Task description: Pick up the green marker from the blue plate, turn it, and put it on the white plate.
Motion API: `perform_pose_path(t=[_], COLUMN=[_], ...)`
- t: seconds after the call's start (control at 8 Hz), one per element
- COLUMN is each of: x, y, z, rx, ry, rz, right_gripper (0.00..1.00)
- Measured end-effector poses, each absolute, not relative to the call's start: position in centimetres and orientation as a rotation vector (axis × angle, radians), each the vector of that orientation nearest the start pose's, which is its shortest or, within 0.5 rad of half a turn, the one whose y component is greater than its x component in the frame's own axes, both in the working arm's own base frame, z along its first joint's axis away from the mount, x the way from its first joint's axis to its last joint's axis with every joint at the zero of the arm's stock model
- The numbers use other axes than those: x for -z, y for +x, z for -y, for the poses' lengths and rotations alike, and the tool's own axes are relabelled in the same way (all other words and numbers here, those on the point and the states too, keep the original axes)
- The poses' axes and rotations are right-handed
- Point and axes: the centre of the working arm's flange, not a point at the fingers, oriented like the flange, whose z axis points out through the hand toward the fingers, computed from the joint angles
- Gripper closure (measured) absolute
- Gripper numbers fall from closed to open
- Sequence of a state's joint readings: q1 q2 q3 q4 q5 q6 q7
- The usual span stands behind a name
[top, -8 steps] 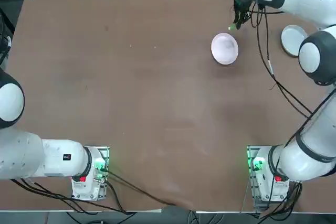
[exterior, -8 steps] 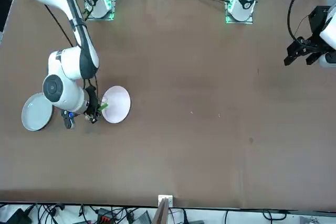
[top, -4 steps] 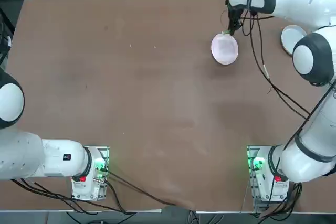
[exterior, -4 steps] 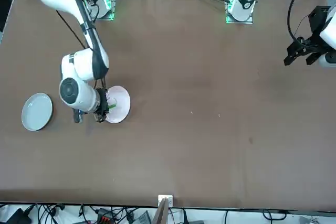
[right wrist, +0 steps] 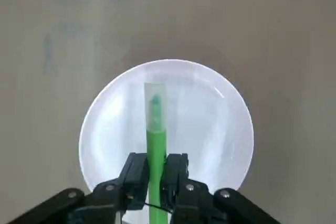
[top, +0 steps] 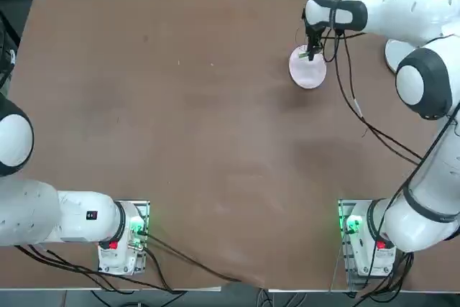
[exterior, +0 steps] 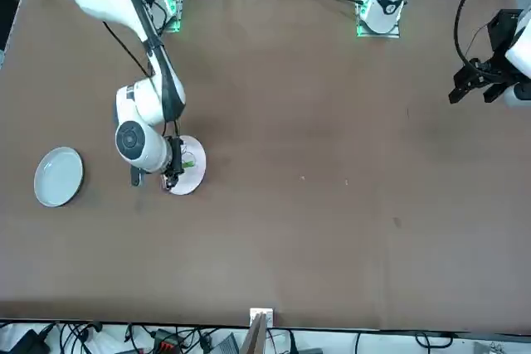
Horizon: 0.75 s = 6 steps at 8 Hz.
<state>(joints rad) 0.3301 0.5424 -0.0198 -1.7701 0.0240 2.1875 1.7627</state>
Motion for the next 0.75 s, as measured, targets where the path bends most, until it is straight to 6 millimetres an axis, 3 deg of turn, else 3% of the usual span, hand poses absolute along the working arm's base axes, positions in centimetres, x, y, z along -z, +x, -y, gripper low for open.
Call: perform_pose_path(t=[0.75], x=[-21.4], y=[60.1], z=[-21.0], rx=[-0.112], ry=[-2.409], rz=[-2.181], right_gripper=[0.84])
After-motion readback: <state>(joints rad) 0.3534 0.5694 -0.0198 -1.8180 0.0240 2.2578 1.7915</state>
